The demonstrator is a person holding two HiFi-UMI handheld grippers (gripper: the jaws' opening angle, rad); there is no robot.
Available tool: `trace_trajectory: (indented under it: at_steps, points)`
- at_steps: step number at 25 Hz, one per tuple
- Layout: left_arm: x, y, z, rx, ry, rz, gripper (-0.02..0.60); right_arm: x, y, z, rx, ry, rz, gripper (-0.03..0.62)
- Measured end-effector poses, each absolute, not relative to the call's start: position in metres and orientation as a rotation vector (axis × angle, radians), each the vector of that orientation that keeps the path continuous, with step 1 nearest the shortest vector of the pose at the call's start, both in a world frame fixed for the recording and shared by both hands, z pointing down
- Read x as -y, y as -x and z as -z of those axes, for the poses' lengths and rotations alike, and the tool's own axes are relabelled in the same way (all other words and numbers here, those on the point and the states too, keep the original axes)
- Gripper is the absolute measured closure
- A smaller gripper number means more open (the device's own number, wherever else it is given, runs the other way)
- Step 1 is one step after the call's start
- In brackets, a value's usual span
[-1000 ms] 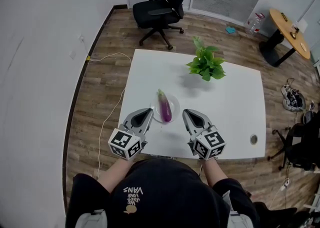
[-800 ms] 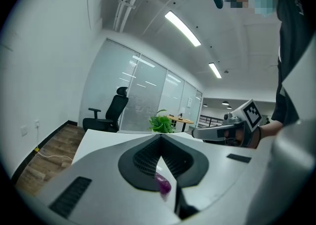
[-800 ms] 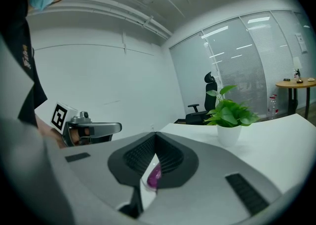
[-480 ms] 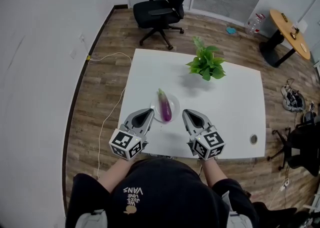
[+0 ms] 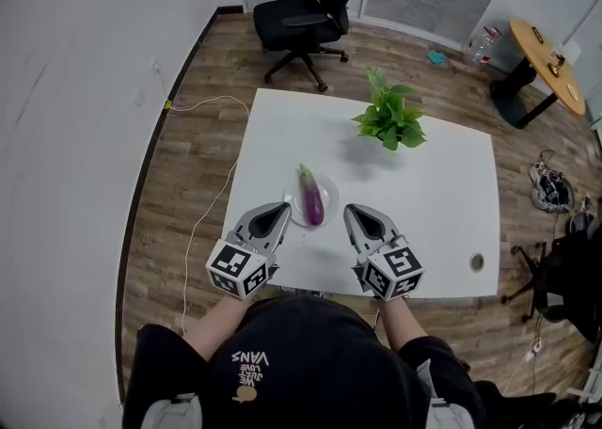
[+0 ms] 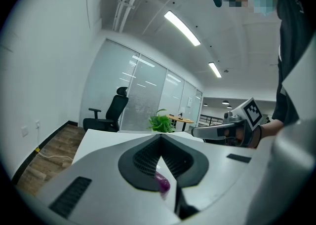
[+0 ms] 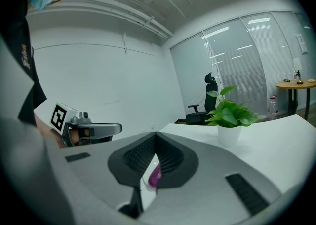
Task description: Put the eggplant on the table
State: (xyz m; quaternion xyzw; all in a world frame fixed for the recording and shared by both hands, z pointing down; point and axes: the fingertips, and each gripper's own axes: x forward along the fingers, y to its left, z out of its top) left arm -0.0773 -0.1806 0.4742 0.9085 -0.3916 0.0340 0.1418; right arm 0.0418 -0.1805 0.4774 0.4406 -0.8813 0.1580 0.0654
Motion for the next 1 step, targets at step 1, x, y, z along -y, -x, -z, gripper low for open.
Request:
trace_trajectory:
  at_steps: [1]
  points:
    - [0.1813,0.0773,-0.4746,1.130,-2.623,-0.098,0.571,0.1809,-0.0417,-0.4777,2.660,-1.329,-0.478,0.576]
